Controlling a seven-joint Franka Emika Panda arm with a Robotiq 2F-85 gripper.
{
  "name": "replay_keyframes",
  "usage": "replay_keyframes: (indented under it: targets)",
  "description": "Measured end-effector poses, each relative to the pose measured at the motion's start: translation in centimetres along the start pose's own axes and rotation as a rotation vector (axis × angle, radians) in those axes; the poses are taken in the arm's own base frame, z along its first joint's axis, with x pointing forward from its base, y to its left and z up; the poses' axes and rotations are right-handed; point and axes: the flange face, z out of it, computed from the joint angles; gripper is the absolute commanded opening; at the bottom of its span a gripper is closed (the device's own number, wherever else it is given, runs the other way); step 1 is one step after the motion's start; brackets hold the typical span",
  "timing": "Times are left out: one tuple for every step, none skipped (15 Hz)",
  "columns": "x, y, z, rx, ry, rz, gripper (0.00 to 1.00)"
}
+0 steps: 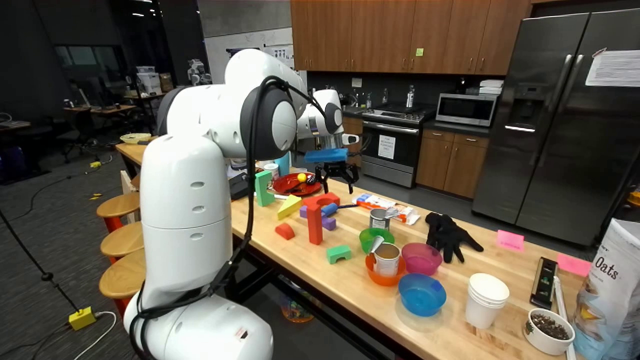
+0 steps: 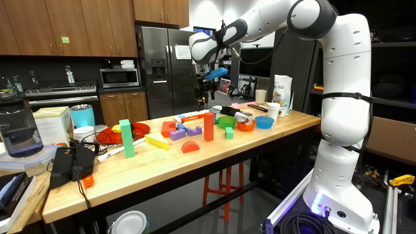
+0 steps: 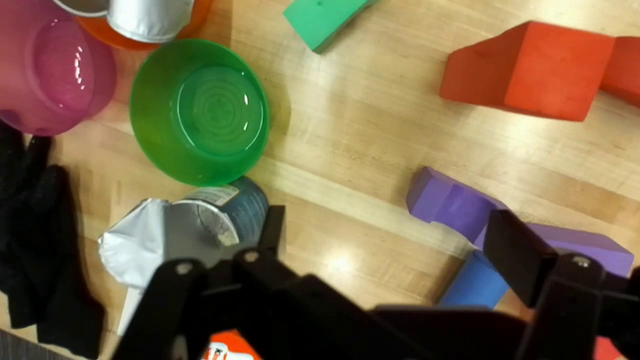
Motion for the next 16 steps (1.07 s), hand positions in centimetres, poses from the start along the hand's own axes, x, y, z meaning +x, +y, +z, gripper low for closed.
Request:
replay_keyframes:
  targets:
    - [0.3,0.1,-0.4,-0.01,0.027,-0.006,1.0]
    - [0.7,0.1,-0.9,-0.017,0.06,-0.019,1.0]
    - [1.2,0.1,-1.3,-0.022,0.1,-0.034,1.0]
    - [1.6,0.1,-1.7,-0.028,0.144,-0.05,1.0]
    - [2.2,0.1,-2.1,-0.035,0.191,-0.065,1.0]
    - [2.7,0.1,-2.5,-0.04,0.238,-0.081,1.0]
    - [3.1,-0.1,-2.8,-0.043,0.283,-0.097,1.0]
    - [3.6,-0.2,-3.0,-0.041,0.322,-0.113,1.0]
    - [3.9,-0.4,-3.1,-0.04,0.355,-0.132,1.0]
    - [4.3,-0.7,-3.1,-0.037,0.38,-0.153,1.0]
    - [4.6,-1.1,-3.0,-0.032,0.404,-0.177,1.0]
    - [4.9,-1.5,-2.9,-0.023,0.424,-0.2,1.0]
    - [5.2,-2.0,-2.7,-0.01,0.441,-0.227,1.0]
    - [5.5,-2.5,-2.4,0.008,0.452,-0.253,1.0]
    - [5.7,-3.1,-2.1,0.03,0.458,-0.278,1.0]
    - [5.9,-3.7,-1.8,0.056,0.461,-0.305,1.0]
